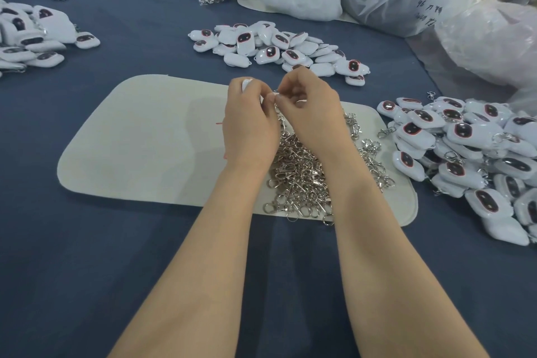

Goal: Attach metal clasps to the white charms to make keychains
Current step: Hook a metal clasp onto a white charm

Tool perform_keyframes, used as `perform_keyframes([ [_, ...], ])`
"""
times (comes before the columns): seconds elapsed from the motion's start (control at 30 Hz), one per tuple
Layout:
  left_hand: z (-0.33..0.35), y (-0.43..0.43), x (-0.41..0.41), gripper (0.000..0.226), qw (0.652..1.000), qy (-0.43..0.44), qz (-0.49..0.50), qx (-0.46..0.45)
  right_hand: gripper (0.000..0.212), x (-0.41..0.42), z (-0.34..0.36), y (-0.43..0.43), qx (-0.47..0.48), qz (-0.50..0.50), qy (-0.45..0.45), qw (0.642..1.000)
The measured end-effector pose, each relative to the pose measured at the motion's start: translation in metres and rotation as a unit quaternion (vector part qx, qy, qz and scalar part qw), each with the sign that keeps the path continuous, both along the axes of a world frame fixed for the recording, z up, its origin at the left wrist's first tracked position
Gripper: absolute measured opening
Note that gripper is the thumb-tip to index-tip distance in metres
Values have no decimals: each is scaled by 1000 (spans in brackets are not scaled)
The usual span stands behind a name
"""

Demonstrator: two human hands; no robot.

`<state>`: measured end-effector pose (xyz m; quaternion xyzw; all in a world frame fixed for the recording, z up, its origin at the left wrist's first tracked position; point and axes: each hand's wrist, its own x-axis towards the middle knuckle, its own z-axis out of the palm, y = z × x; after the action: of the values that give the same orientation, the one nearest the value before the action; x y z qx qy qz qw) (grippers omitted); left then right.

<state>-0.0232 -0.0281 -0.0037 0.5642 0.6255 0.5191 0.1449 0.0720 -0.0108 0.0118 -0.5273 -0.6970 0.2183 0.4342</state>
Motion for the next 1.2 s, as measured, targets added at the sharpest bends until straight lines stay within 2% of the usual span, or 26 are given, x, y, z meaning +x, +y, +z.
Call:
perform_keyframes([
  [0.37,0,-1,-1,14,1000,6,-2,-20,17,4,0,-2,4,37,-25,999],
  [0.5,-1,0,-2,11,999,-4,-15,-28,15,4,-2,0,8,16,-19,1000],
  [0.57,0,0,-1,9,998,-35,-38,-27,15,5,-4,2,7,-7,-19,1000],
  [0.7,7,-4,3,33,987,-136,-73,-46,15,9,-7,5,10,-51,-9,999],
  [0.8,6,-4,3,27,974,-189,-98,-73,14,11,-7,6,8,-61,-19,998],
  [0.93,3,-2,2,18,972,-176,-134,-78,14,11,-7,6,9,-73,-31,997],
  [1.0,3,-2,2,22,967,-194,-142,-78,14,11,-6,6,7,-77,-36,996],
  [1.2,0,0,1,25,972,-181,-117,-99,13,11,-7,6,0,-68,-49,996],
])
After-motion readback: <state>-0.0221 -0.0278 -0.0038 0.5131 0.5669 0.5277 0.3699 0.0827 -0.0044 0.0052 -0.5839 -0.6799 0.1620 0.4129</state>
